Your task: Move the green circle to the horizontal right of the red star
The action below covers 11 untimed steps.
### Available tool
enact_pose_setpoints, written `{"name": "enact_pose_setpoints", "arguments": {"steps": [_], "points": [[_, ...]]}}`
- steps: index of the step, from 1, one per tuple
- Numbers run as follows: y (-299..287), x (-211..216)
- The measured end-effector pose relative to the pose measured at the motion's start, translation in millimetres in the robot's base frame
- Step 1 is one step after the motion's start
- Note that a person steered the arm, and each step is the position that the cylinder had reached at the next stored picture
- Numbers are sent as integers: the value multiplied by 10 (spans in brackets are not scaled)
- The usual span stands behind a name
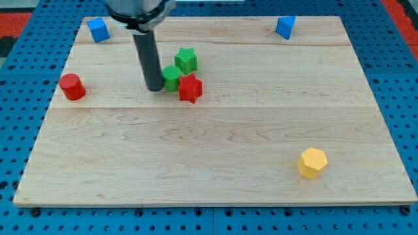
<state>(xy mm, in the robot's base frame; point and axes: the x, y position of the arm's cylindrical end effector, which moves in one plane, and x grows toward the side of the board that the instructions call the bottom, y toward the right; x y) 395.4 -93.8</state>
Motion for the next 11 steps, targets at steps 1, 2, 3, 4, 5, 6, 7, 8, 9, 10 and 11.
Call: {"name": "enact_pose_setpoints", "arguments": {"steps": [1, 2, 3, 4, 5, 6, 7, 8, 9, 10, 11], "points": [[292, -162], [-477, -156], [90, -434], [663, -460], [1350, -278], [1791, 223], [1240, 284], [1168, 705], [1694, 668], [2191, 495], [2301, 374]]}}
